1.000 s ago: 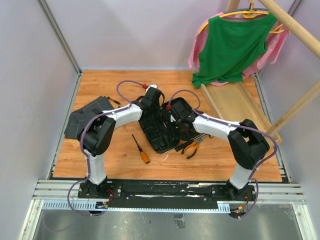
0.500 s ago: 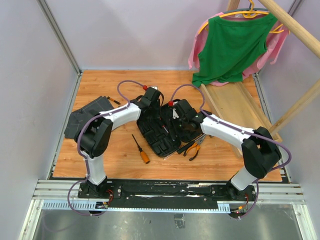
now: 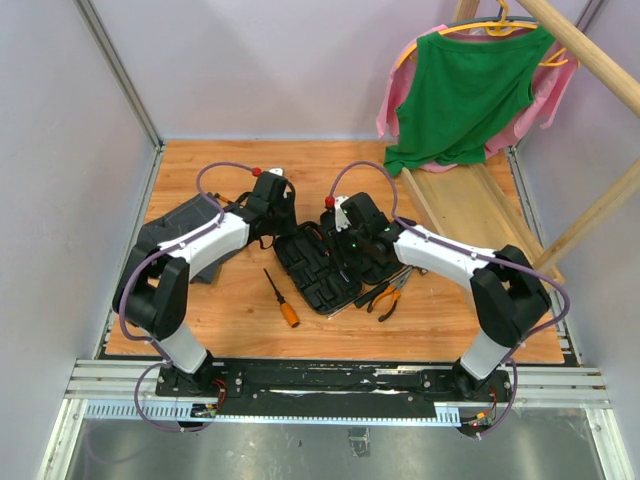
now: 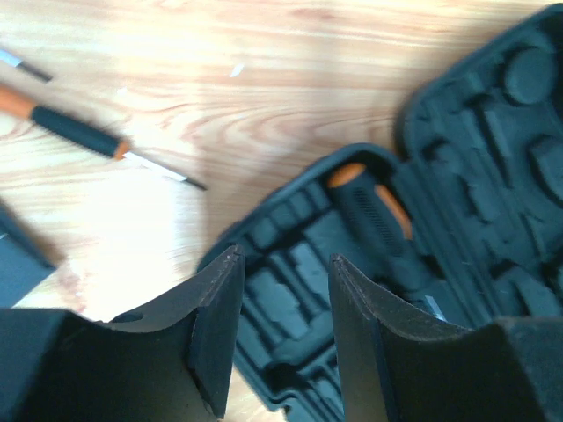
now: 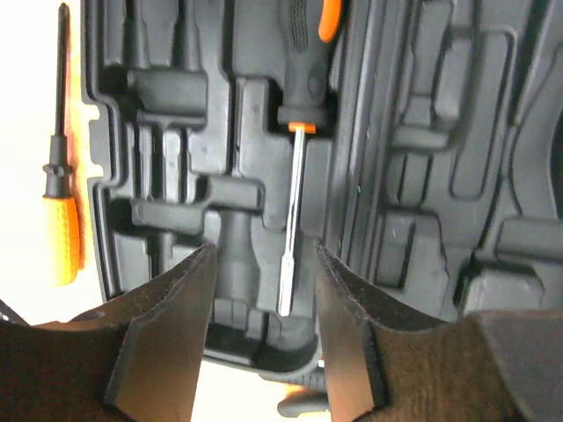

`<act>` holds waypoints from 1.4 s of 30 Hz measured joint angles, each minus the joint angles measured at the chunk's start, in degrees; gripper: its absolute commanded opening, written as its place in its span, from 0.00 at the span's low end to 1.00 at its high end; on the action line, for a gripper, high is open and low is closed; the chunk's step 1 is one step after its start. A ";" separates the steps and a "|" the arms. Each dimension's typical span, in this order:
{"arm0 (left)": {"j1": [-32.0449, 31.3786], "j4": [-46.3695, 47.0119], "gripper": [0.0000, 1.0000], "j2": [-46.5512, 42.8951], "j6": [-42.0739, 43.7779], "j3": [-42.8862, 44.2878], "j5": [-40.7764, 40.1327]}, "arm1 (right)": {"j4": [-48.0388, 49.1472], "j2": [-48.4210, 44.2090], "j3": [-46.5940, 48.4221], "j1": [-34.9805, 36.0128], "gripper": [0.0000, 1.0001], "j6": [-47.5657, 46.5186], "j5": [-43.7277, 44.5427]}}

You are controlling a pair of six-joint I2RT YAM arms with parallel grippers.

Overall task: Sort the tools into containers
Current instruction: Place the screwdriver in the storage box.

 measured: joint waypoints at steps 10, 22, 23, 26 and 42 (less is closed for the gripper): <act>5.14 2.78 0.50 -0.02 0.13 -4.83 -1.11 | 2.36 11.28 9.33 -0.76 0.37 -3.15 -4.13; 5.16 5.79 0.51 4.33 0.72 -4.72 -3.41 | 1.84 16.61 13.07 -2.14 0.31 -5.16 -4.44; 5.16 6.01 0.51 4.52 0.81 -4.48 -3.45 | 1.79 16.74 13.25 -2.14 0.30 -5.40 -4.26; 5.16 6.78 0.51 5.46 1.53 -3.67 -3.74 | 1.79 16.92 13.33 -2.38 0.27 -5.86 -4.20; 5.70 11.32 0.48 9.57 4.61 -2.56 -0.76 | 1.77 18.32 14.78 -2.75 0.19 -6.10 -4.55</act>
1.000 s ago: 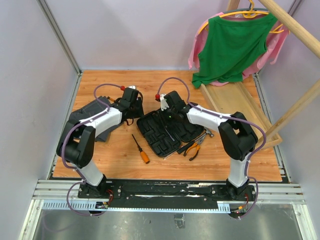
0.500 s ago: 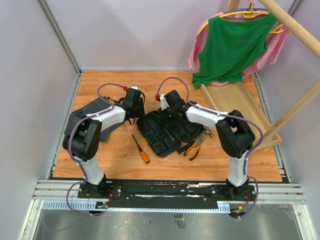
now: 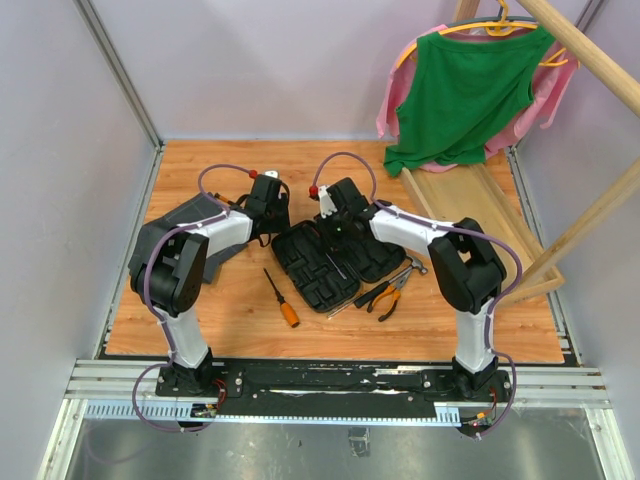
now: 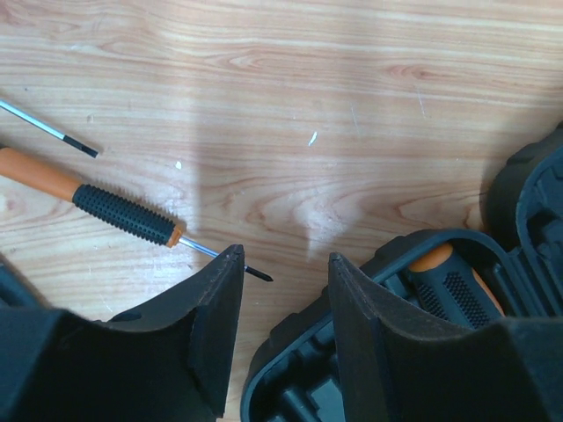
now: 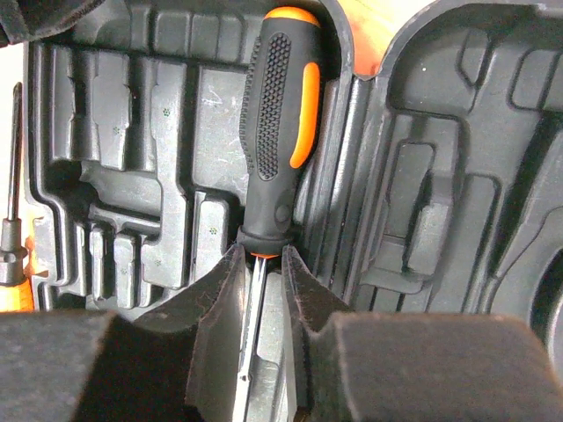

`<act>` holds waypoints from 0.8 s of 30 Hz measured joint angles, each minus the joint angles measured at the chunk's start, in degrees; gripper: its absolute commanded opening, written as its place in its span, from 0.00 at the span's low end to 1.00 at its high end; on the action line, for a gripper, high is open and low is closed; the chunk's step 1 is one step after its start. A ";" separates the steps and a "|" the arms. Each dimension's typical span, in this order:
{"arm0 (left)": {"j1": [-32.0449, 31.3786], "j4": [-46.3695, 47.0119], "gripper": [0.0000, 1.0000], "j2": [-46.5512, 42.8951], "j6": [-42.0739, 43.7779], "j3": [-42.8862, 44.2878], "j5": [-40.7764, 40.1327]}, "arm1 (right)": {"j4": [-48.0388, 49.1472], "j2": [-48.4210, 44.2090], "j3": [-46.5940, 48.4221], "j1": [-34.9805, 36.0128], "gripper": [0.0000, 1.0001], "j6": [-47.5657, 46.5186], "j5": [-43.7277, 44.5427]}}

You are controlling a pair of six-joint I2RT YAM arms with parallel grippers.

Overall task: Sort the tools into containers
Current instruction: Place the screwdriver in the storage box.

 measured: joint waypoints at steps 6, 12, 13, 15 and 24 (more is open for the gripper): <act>0.31 1.31 0.48 0.00 0.52 0.02 0.66 | -0.22 1.27 1.55 0.00 0.28 -0.07 -0.37; 0.28 1.01 0.49 -0.02 0.02 0.07 -0.20 | 0.26 0.94 1.40 0.11 0.45 0.11 -0.57; 0.26 0.68 0.49 -0.07 -0.11 0.11 -0.50 | 0.37 0.79 1.33 0.11 0.47 0.07 -0.55; 0.17 -0.28 0.51 -0.33 -0.50 0.13 -1.07 | 0.44 0.42 1.27 0.09 0.49 -0.07 -0.31; 0.02 -5.81 0.53 -5.09 -2.19 2.64 -4.07 | 1.11 -6.93 -1.09 0.00 0.52 -0.24 0.50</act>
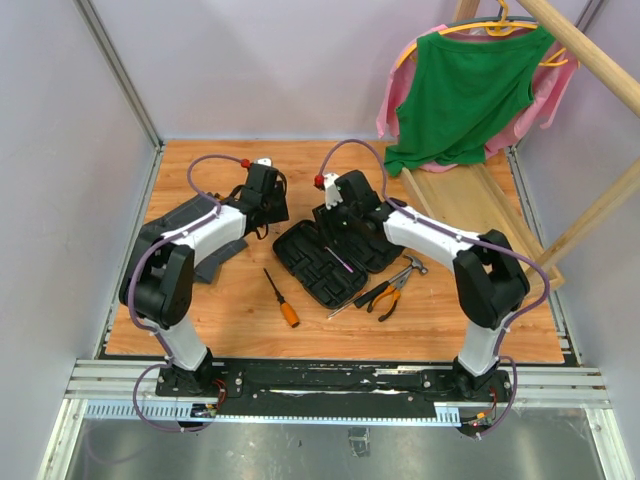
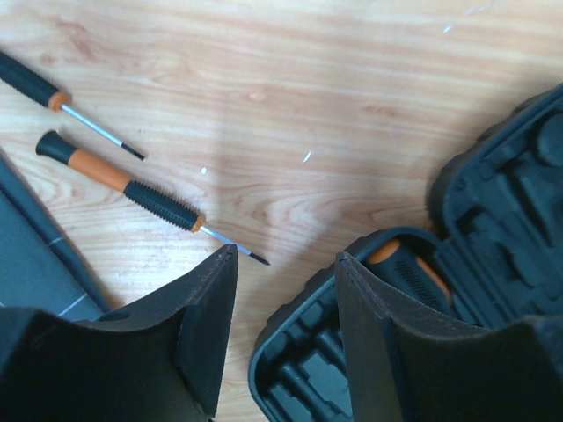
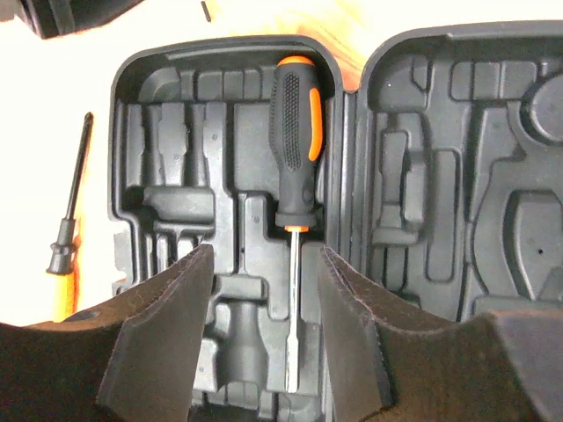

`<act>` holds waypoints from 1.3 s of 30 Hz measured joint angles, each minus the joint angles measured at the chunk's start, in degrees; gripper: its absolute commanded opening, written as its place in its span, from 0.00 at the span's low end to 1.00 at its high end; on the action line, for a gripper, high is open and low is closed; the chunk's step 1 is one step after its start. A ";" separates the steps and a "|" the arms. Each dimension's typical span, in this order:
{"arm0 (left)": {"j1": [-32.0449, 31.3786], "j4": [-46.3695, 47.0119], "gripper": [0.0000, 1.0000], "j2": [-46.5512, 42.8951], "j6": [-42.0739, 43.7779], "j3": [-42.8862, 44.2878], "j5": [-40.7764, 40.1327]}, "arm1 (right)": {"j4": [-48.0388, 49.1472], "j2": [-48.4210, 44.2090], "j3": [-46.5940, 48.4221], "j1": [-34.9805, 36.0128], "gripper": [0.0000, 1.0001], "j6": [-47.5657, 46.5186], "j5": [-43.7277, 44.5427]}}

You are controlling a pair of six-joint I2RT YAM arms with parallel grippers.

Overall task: Sort the tools into containers
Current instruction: Place the screwdriver in the storage box.

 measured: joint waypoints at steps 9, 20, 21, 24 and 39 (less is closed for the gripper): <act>-3.74 -3.37 0.53 -1.22 -3.63 4.68 0.74 | -0.37 -6.05 -8.33 -1.29 0.50 -0.57 0.68; -9.25 -5.40 0.53 3.78 -16.63 5.84 2.10 | -1.92 -8.20 -14.45 -1.95 0.45 -0.11 1.31; -9.38 -5.40 0.52 4.42 -17.49 5.84 2.27 | -1.92 -8.48 -14.56 -1.97 0.45 0.04 1.46; -9.60 -5.35 0.51 5.55 -19.21 5.84 2.56 | -1.73 -9.27 -15.17 -2.21 0.44 0.33 1.68; -9.60 -6.08 0.47 8.98 -21.24 8.09 0.72 | -1.70 -11.15 -17.38 -2.47 0.43 1.16 1.57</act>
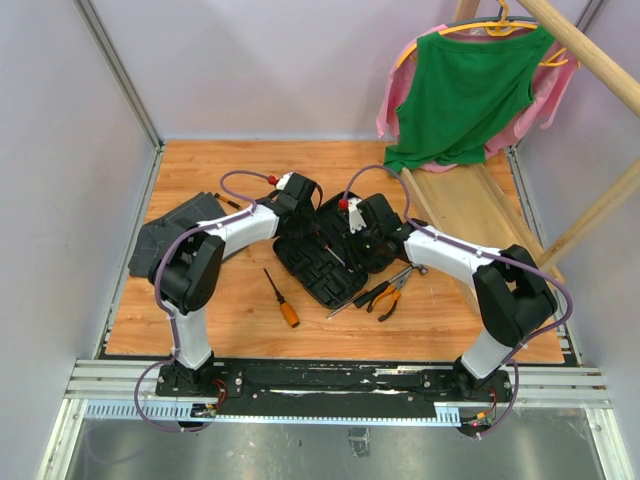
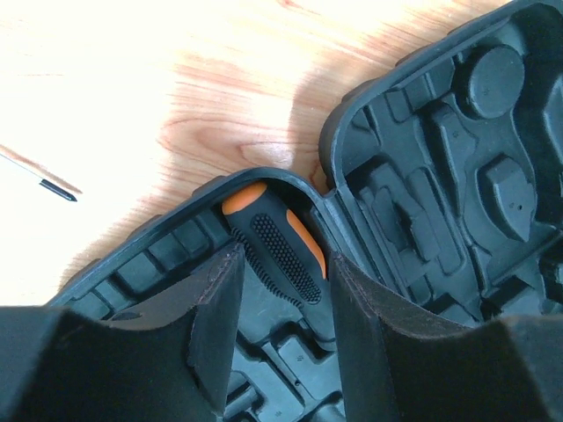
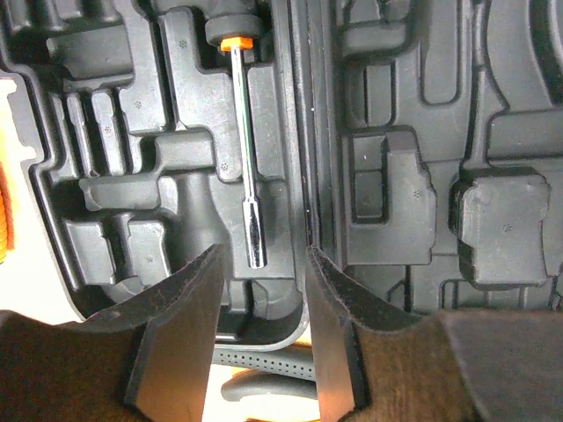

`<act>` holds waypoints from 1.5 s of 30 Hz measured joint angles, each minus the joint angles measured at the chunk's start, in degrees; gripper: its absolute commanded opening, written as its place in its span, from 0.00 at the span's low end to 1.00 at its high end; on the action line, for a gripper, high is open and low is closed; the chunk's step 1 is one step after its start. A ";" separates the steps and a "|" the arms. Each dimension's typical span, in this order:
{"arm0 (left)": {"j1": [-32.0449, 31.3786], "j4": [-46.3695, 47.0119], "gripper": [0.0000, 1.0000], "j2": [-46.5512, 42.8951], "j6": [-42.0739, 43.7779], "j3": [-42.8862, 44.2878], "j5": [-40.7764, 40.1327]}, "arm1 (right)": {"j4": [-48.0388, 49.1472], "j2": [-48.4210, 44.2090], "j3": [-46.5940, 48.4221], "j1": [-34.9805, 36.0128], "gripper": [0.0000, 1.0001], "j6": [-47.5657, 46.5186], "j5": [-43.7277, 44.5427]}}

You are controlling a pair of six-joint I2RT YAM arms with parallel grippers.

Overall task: Sort the tools into containers
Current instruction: Place the screwdriver in the storage box.

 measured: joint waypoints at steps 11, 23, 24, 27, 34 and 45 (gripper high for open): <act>-0.04 -1.81 0.47 2.38 0.59 2.16 -2.51 | 0.00 0.00 -0.04 0.00 0.42 0.37 -0.07; -0.04 -1.36 0.40 3.21 0.85 2.78 -3.13 | -0.04 0.33 -0.04 0.00 0.28 0.17 -3.48; -0.04 -1.27 0.40 3.21 0.85 2.78 -3.17 | -0.04 0.55 -0.04 0.00 0.28 0.15 -3.72; -0.04 -1.03 0.40 3.21 0.90 2.78 -3.30 | -0.04 1.31 -0.04 0.00 0.26 0.17 -4.15; -0.04 -0.98 0.40 3.21 0.92 2.78 -3.39 | 0.15 2.80 0.09 0.00 0.24 0.20 -6.27; -0.04 -0.96 0.39 3.21 0.92 2.78 -3.39 | 0.28 3.82 0.59 0.00 0.14 0.57 -7.34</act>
